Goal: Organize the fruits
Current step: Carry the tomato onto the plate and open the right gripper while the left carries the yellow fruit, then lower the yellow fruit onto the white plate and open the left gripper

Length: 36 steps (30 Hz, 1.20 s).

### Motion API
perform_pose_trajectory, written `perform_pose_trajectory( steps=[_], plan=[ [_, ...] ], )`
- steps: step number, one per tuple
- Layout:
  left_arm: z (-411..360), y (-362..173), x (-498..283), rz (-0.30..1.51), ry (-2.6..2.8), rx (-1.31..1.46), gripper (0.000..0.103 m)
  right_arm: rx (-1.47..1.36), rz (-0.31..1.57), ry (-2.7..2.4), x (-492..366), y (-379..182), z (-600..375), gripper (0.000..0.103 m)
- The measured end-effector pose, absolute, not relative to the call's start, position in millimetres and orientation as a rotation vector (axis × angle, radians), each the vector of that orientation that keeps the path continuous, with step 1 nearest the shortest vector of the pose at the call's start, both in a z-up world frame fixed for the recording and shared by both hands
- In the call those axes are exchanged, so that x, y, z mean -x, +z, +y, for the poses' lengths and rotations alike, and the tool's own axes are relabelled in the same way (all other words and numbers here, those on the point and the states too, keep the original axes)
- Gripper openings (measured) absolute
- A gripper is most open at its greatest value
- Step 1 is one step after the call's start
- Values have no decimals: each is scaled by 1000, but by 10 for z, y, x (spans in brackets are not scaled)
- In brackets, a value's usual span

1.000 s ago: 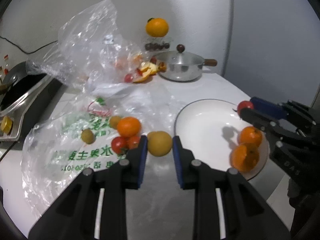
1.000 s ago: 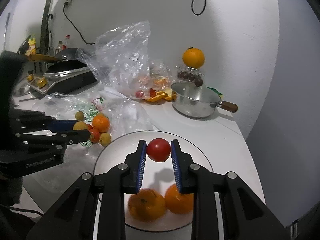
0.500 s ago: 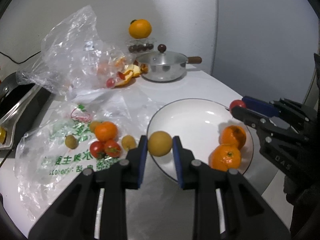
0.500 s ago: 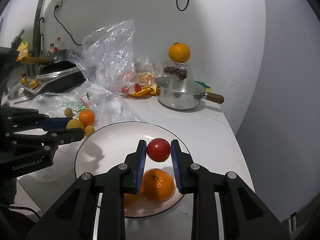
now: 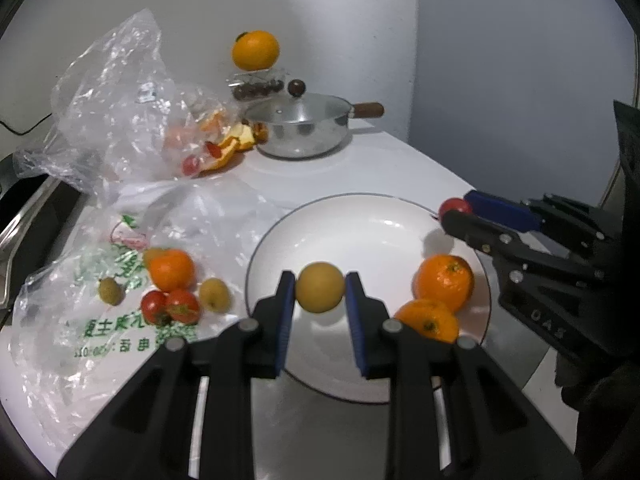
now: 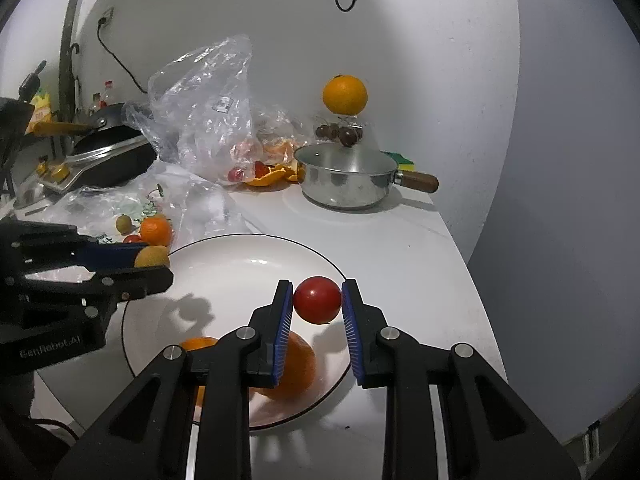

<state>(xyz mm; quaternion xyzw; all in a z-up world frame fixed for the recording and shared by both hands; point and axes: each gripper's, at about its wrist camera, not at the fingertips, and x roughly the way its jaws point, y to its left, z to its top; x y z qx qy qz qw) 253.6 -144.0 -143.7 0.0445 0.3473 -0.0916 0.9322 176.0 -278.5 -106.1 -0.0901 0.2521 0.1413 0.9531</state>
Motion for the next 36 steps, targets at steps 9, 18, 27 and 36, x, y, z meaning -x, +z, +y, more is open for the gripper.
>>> perform_pose_trajectory(
  steps=[9, 18, 27, 36],
  plan=[
    [-1588, -1466, -2647, 719, -207, -106, 26, 142, 547, 315, -1893, -1157, -2859, 27],
    [-1693, -1406, -2765, 691, -225, -122, 26, 84, 567, 349, -1929, -1180, -2981, 27],
    [-1816, -1367, -2890, 686, -229, -137, 26, 70, 565, 361, -1923, -1166, -3045, 27],
    [-1949, -1389, -3016, 694, -256, -141, 26, 45, 564, 353, -1939, -1174, -3140, 28]
  ],
)
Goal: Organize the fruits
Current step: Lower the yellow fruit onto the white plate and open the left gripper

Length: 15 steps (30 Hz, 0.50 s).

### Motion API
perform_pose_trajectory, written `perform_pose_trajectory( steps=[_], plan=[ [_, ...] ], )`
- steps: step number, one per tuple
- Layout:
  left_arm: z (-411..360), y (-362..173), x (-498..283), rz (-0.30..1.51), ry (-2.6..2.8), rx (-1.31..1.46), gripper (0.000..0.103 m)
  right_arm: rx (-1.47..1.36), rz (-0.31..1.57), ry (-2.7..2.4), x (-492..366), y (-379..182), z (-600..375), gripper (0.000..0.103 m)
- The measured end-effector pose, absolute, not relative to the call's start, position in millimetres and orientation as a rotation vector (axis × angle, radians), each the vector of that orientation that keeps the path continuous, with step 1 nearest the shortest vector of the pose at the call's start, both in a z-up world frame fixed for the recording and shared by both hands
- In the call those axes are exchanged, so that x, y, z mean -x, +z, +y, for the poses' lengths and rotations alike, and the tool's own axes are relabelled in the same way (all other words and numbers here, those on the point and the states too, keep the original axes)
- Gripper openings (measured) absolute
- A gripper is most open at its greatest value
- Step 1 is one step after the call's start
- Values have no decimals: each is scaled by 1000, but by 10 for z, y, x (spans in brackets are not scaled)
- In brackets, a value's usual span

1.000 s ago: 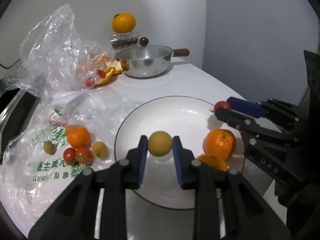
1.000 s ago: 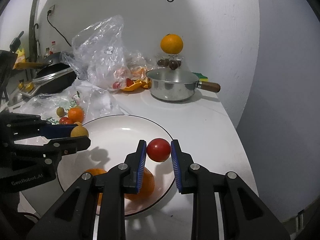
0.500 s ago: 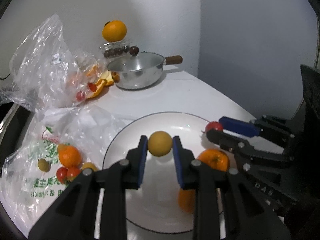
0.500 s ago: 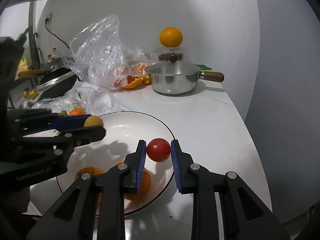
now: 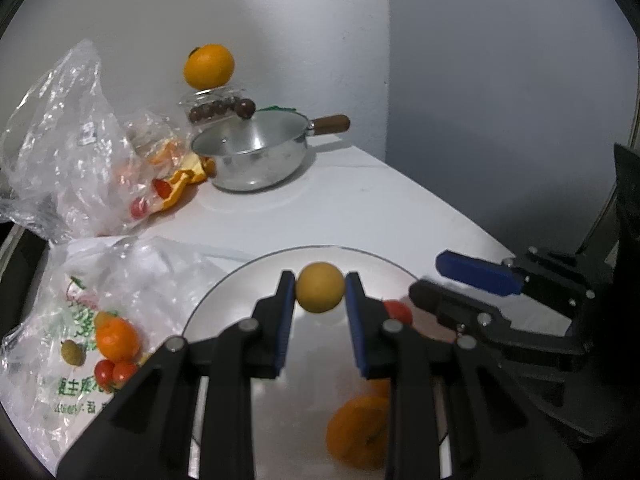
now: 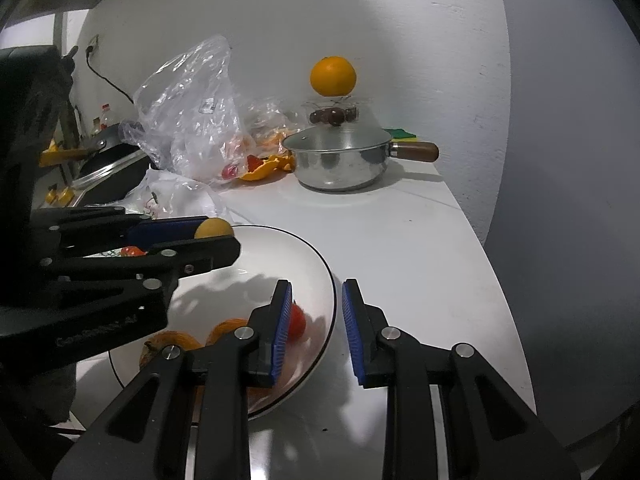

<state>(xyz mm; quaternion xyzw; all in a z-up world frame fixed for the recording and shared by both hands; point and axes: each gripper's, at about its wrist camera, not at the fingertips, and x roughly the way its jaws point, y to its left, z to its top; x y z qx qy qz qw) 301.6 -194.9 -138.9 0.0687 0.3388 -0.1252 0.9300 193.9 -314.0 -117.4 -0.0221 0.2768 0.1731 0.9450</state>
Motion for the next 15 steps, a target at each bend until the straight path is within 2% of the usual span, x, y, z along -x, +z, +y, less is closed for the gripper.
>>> perform_pose_trajectory(
  steps=[15],
  plan=[
    [-2080, -1542, -3256, 785, -301, -120, 27, 13, 570, 326, -1979, -1178, -3194, 28]
  ],
)
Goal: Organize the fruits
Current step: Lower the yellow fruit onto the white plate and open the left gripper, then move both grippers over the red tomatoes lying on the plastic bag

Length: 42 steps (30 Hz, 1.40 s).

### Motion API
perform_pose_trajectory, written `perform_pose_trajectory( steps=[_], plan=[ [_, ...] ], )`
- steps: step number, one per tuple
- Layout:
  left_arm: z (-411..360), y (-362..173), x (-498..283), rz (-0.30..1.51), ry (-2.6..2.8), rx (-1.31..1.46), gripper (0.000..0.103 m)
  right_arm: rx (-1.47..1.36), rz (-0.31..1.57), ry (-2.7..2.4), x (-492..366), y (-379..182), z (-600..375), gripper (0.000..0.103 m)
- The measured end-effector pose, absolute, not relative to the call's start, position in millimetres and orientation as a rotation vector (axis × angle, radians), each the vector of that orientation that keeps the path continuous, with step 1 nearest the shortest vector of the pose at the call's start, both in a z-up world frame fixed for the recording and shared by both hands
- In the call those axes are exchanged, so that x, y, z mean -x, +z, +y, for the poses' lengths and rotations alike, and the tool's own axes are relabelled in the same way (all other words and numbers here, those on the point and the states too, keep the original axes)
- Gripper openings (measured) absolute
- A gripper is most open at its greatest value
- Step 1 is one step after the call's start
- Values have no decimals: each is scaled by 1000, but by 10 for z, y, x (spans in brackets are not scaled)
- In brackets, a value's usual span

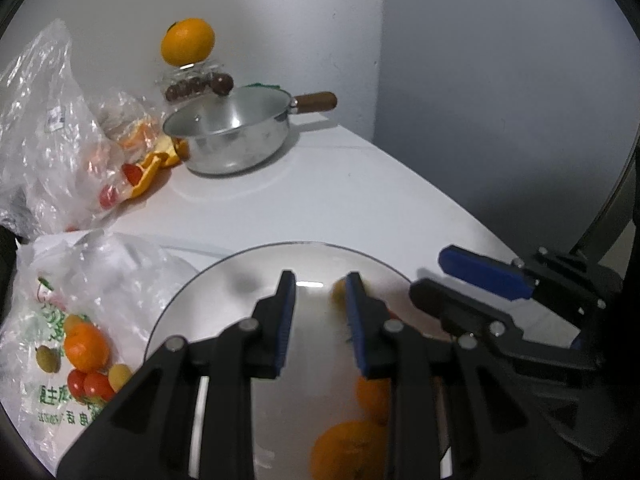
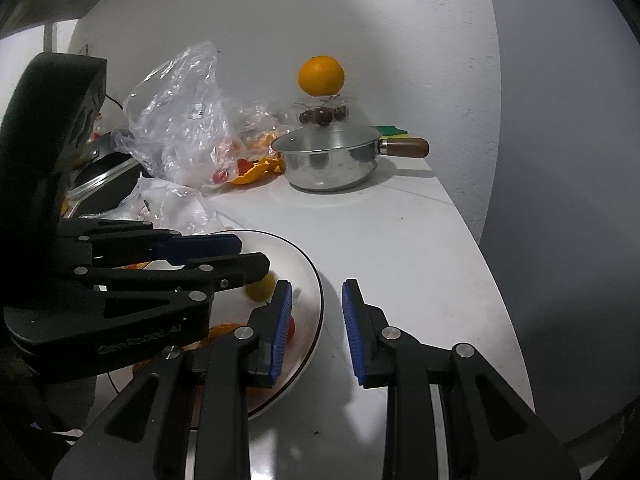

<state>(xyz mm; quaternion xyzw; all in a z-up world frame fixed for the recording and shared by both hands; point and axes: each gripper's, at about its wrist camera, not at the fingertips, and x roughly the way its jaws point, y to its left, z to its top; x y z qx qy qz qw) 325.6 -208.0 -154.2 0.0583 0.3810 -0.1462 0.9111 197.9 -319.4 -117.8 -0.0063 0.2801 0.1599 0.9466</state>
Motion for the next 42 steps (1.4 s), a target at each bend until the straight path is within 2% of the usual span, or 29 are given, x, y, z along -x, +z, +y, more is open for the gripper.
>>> perform_pose_trajectory(
  steps=[9, 23, 24, 25, 27, 42],
  plan=[
    [-1956, -1466, -3171, 773, -286, -87, 27, 40, 577, 296, -1986, -1165, -3148, 28],
    [-1597, -1298, -2861, 720, -251, -50, 34, 97, 540, 300, -1786, -961, -2815, 28],
    [-1574, -1292, -2842, 717, -249, -47, 37, 102, 539, 300, -1777, -952, -2786, 28],
    [-1537, -1282, -2816, 713, -247, -42, 48, 108, 537, 302, -1763, -937, -2748, 28],
    [-1450, -1257, -2760, 698, -245, -21, 54, 117, 535, 303, -1744, -913, -2683, 28],
    [-822, -1225, -2500, 662, -151, -4, 54, 194, 530, 312, -1656, -824, -2172, 28]
  ],
)
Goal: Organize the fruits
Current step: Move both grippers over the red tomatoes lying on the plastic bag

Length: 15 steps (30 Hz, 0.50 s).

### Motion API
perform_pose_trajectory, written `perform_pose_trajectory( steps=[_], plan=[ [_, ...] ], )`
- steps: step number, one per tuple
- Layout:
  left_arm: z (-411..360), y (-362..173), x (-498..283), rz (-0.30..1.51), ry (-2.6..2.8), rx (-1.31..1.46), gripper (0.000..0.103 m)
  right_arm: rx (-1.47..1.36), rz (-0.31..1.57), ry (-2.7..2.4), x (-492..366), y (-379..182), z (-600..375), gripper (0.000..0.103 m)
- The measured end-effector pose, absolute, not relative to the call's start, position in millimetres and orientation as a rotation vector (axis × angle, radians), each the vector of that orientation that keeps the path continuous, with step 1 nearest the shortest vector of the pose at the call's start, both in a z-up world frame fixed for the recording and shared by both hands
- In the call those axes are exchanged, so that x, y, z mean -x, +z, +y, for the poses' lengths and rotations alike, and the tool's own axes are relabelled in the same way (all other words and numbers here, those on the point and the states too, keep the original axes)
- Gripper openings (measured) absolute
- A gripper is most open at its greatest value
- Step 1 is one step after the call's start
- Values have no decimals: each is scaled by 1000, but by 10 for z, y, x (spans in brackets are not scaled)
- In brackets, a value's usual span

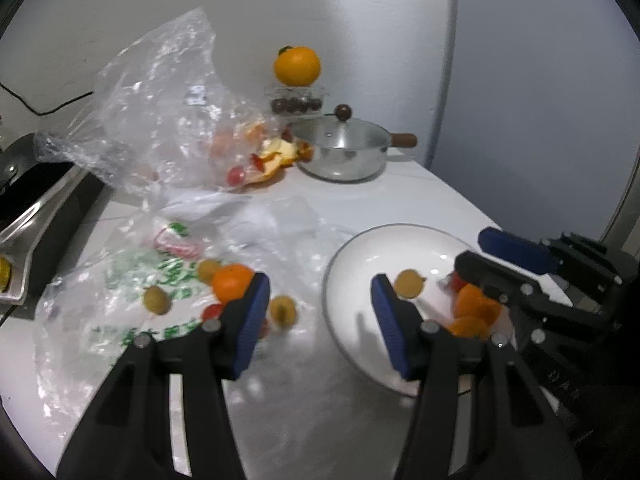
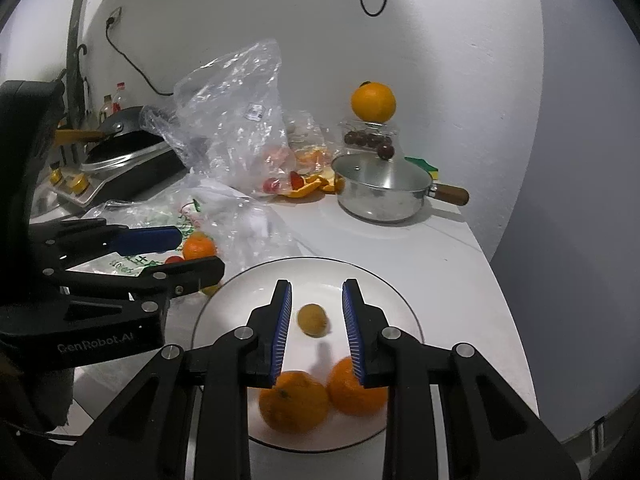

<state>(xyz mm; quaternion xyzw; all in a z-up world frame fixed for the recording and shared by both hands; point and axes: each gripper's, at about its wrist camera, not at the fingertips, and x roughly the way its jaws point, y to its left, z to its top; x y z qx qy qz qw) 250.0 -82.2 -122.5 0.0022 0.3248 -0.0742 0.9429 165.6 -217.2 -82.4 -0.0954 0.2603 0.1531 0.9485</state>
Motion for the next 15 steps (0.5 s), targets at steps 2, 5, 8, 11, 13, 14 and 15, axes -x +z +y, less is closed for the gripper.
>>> perform_pose_trajectory(
  steps=[2, 5, 8, 11, 13, 14, 15],
  plan=[
    [-747, -1234, -2476, 660, -142, -1, 54, 206, 529, 313, -1644, -819, -2092, 28],
    [-623, -1251, -2444, 658, -131, 8, 54, 222, 532, 316, -1634, -819, -1982, 28],
    [-505, -1272, -2424, 658, -118, 19, 54, 236, 536, 324, -1637, -823, -1872, 28],
    [-400, -1297, -2421, 662, -103, 30, 54, 250, 540, 333, -1644, -833, -1776, 28],
    [-334, -1313, -2415, 665, -97, 40, 54, 262, 544, 337, -1657, -852, -1699, 28],
    [-311, -1321, -2418, 666, -94, 42, 54, 266, 548, 340, -1665, -863, -1666, 28],
    [-280, -1329, -2421, 667, -92, 45, 54, 270, 551, 344, -1675, -873, -1633, 28]
  ],
)
